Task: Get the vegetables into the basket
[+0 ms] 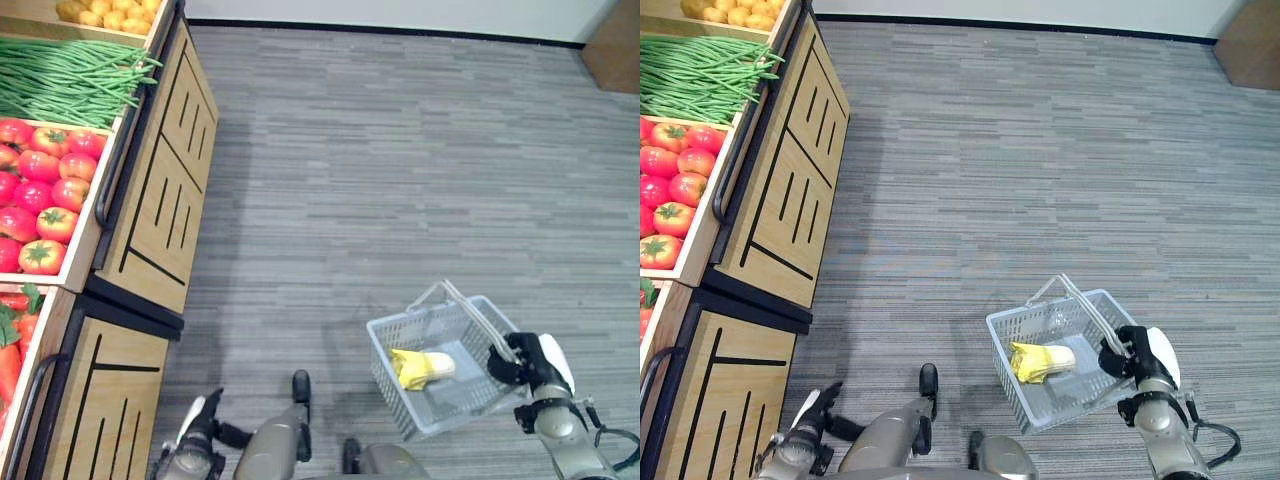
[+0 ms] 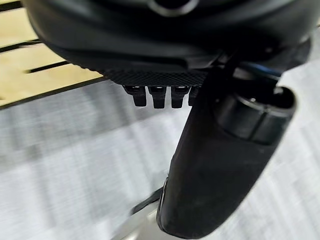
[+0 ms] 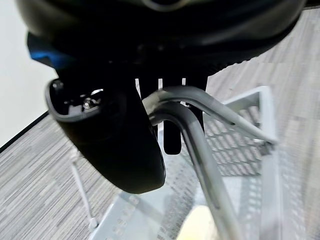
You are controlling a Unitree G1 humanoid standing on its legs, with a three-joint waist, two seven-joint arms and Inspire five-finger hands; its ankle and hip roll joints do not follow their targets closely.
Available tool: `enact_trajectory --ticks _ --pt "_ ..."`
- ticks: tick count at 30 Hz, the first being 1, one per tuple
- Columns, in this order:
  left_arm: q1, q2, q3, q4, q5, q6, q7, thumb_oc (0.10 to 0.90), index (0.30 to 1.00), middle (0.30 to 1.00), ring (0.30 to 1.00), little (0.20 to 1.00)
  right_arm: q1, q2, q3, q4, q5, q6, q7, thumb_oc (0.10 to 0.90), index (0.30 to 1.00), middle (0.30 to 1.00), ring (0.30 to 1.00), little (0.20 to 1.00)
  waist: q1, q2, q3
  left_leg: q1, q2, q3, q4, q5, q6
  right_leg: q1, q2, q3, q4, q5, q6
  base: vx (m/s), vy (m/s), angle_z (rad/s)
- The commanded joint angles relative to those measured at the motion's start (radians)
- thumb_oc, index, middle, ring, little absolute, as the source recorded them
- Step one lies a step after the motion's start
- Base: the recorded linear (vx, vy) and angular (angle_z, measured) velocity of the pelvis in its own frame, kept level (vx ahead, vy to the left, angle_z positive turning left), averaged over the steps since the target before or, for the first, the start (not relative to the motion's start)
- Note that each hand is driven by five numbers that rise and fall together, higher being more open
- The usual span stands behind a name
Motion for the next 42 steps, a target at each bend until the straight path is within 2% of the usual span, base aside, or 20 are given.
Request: enact_trajectory --ticks 1,5,7,10,15,17,19,20,21,24,26,27,29,34,35,37,38,39,40,42 --pt "0.074 0.058 -0.002 0.003 -0.008 0.0 0.021 0.9 1.0 1.0 1.0 1.0 -0.063 -0.076 -0.074 -0.084 0.004 -0.069 -0.085 0.4 0.3 0.3 0.3 0.3 0.03 -0.049 -0.054 -0.087 0.083 0.024 0.193 -0.146 -0.121 -0.012 -0.033 0.006 -0.001 0.23 0.024 0.13 0.14 0.0" --pt "0.074 0.069 0.002 0.01 -0.007 0.007 0.021 0.9 1.0 1.0 1.0 1.0 -0.091 -0.068 -0.051 -0.066 0.001 -0.066 -0.088 0.4 0.3 0.3 0.3 0.3 0.037 -0.054 -0.045 -0.057 0.069 0.026 0.179 -0.17 -0.099 -0.065 -0.044 0.002 0.136 0.323 0.04 0.09 0.131 0.0" --pt "0.079 0.076 0.008 0.02 -0.008 0.008 0.019 0.9 1.0 1.0 1.0 1.0 -0.116 -0.072 -0.037 -0.049 0.0 -0.065 -0.09 0.4 0.3 0.3 0.3 0.3 0.035 -0.038 -0.025 -0.012 0.066 0.018 0.152 -0.174 -0.08 -0.114 -0.049 -0.023 0.282 0.399 0.039 0.09 0.165 -0.07" --pt "0.081 0.077 0.009 0.022 -0.01 0.01 0.018 0.9 1.0 1.0 1.0 1.0 -0.125 -0.069 -0.029 -0.05 -0.003 -0.063 -0.089 0.4 0.3 0.3 0.3 0.3 0.03 -0.022 -0.01 0.027 0.07 0.02 0.136 -0.183 -0.074 -0.169 -0.051 -0.05 0.329 0.388 0.03 0.08 0.116 0.03" --pt "0.06 0.064 0.006 0.042 -0.026 0.006 0.028 0.9 1.0 1.0 1.0 1.0 -0.153 -0.076 -0.02 -0.051 -0.005 -0.065 -0.099 0.4 0.3 0.3 0.3 0.3 0.006 -0.007 0.035 0.076 0.062 -0.006 0.129 -0.203 -0.085 -0.316 -0.049 -0.081 0.217 0.322 0.01 0.09 0.018 0.14" --pt "0.052 0.06 0.005 0.054 -0.022 0.006 0.033 0.9 1.0 1.0 1.0 1.0 -0.165 -0.082 -0.013 -0.046 0.002 -0.067 -0.106 0.4 0.3 0.3 0.3 0.3 -0.008 -0.011 0.052 0.092 0.052 -0.023 0.144 -0.223 -0.095 -0.355 -0.056 -0.061 0.113 0.345 0.021 0.17 -0.103 0.27" --pt "0.047 0.056 0.004 0.072 -0.009 0.005 0.034 0.9 1.0 1.0 1.0 1.0 -0.174 -0.087 -0.007 -0.035 0.006 -0.069 -0.112 0.4 0.3 0.3 0.3 0.3 -0.027 -0.014 0.063 0.124 0.038 -0.051 0.152 -0.25 -0.106 -0.383 -0.064 -0.01 -0.032 0.407 0.044 0.3 -0.148 0.46" --pt "0.044 0.057 0.005 0.077 0.003 0.003 0.032 0.9 1.0 1.0 1.0 1.0 -0.167 -0.09 -0.009 -0.052 0.004 -0.068 -0.108 0.4 0.3 0.3 0.3 0.3 -0.046 -0.016 0.063 0.15 0.025 -0.085 0.158 -0.271 -0.116 -0.409 -0.067 0.06 -0.118 0.448 0.06 0.28 -0.123 0.48" --pt "0.044 0.056 0.004 0.077 0.003 0.003 0.032 0.9 1.0 1.0 1.0 1.0 -0.167 -0.091 -0.009 -0.052 0.004 -0.068 -0.108 0.4 0.3 0.3 0.3 0.3 -0.046 -0.013 0.065 0.153 0.028 -0.086 0.159 -0.274 -0.116 -0.403 -0.065 0.058 -0.121 0.448 0.059 0.29 -0.109 0.42" --pt "0.052 0.051 0.006 0.089 0.004 0.002 0.024 0.9 1.0 1.0 1.0 1.0 -0.148 -0.099 -0.02 -0.046 0.0 -0.065 -0.101 0.4 0.3 0.3 0.3 0.3 -0.061 -0.018 0.058 0.182 0.004 -0.148 0.182 -0.308 -0.123 -0.396 -0.049 0.131 -0.132 0.461 0.074 0.21 -0.09 0.61" --pt "0.052 0.051 0.006 0.089 0.004 0.002 0.025 0.9 1.0 1.0 1.0 1.0 -0.148 -0.099 -0.02 -0.046 0.0 -0.066 -0.101 0.4 0.3 0.3 0.3 0.3 -0.062 -0.017 0.059 0.183 0.004 -0.15 0.183 -0.309 -0.123 -0.394 -0.049 0.128 -0.131 0.459 0.073 0.11 -0.08 0.86" --pt "0.052 0.046 0.008 0.102 0.004 0.001 0.028 0.9 1.0 1.0 1.0 1.0 -0.14 -0.099 -0.024 -0.031 0.003 -0.068 -0.099 0.4 0.3 0.3 0.3 0.3 -0.064 -0.026 0.047 0.19 -0.009 -0.181 0.198 -0.328 -0.124 -0.373 -0.053 0.128 -0.138 0.473 0.072 0.3 -0.249 0.86" --pt "0.069 0.039 0.027 0.108 -0.011 0.004 0.033 0.9 1.0 1.0 1.0 1.0 -0.137 -0.098 -0.019 -0.035 0.0 -0.069 -0.09 0.4 0.3 0.3 0.3 0.3 -0.053 -0.028 0.026 0.223 0.007 -0.206 0.185 -0.332 -0.137 -0.353 -0.039 0.093 -0.123 0.463 0.065 0.35 -0.337 0.68" --pt "0.071 0.035 0.041 0.121 -0.041 0.007 0.039 0.9 1.0 1.0 1.0 1.0 -0.145 -0.11 -0.011 -0.013 0.012 -0.076 -0.098 0.4 0.3 0.3 0.3 0.3 -0.043 -0.024 0.012 0.234 0.049 -0.275 0.19 -0.314 -0.165 -0.332 -0.002 0.062 -0.082 0.399 0.031 0.14 -0.257 0.5" --pt "0.062 0.034 0.034 0.118 -0.04 0.01 0.046 0.9 1.0 1.0 1.0 1.0 -0.142 -0.119 -0.018 -0.012 0.019 -0.081 -0.107 0.4 0.3 0.3 0.3 0.3 -0.042 -0.025 0.008 0.222 0.072 -0.29 0.19 -0.299 -0.179 -0.321 0.0 0.027 -0.076 0.379 0.02 0.08 -0.262 0.59" --pt "0.054 0.029 0.029 0.103 -0.045 0.014 0.053 0.9 1.0 1.0 1.0 1.0 -0.133 -0.126 -0.028 -0.008 0.023 -0.08 -0.116 0.4 0.3 0.3 0.3 0.3 -0.049 -0.024 0.003 0.198 0.098 -0.248 0.219 -0.295 -0.19 -0.301 -0.017 -0.021 -0.08 0.364 0.015 0.08 -0.238 0.97" --pt "0.043 0.025 0.016 0.091 -0.043 0.013 0.057 0.9 1.0 1.0 1.0 1.0 -0.115 -0.131 -0.043 -0.007 0.029 -0.083 -0.127 0.4 0.3 0.3 0.3 0.3 -0.059 -0.017 0.01 0.168 0.127 -0.153 0.239 -0.284 -0.19 -0.279 -0.034 -0.056 -0.087 0.356 0.012 0.0 -0.116 1.1" --pt "0.034 0.027 0.012 0.086 -0.044 0.015 0.056 0.9 1.0 1.0 1.0 1.0 -0.103 -0.127 -0.053 -0.008 0.034 -0.081 -0.132 0.4 0.3 0.3 0.3 0.3 -0.07 -0.022 0.013 0.142 0.141 -0.094 0.247 -0.272 -0.191 -0.277 -0.047 -0.073 -0.096 0.358 0.013 -0.06 -0.126 1.12" --pt "0.022 0.028 0.008 0.074 -0.043 0.013 0.057 0.9 1.0 1.0 1.0 1.0 -0.082 -0.118 -0.069 -0.014 0.039 -0.082 -0.142 0.4 0.3 0.3 0.3 0.3 -0.089 -0.015 0.017 0.131 0.205 0.038 0.245 -0.253 -0.196 -0.266 -0.067 -0.116 -0.104 0.354 0.015 -0.1 -0.097 1.23" --pt "0.004 0.034 -0.009 0.054 -0.035 0.016 0.058 0.9 1.0 1.0 1.0 1.0 -0.055 -0.104 -0.084 -0.015 0.042 -0.076 -0.158 0.4 0.3 0.3 0.3 0.3 -0.114 0.001 0.017 0.124 0.281 0.187 0.217 -0.226 -0.217 -0.245 -0.089 -0.169 -0.121 0.339 0.027 -0.02 -0.049 1.85"
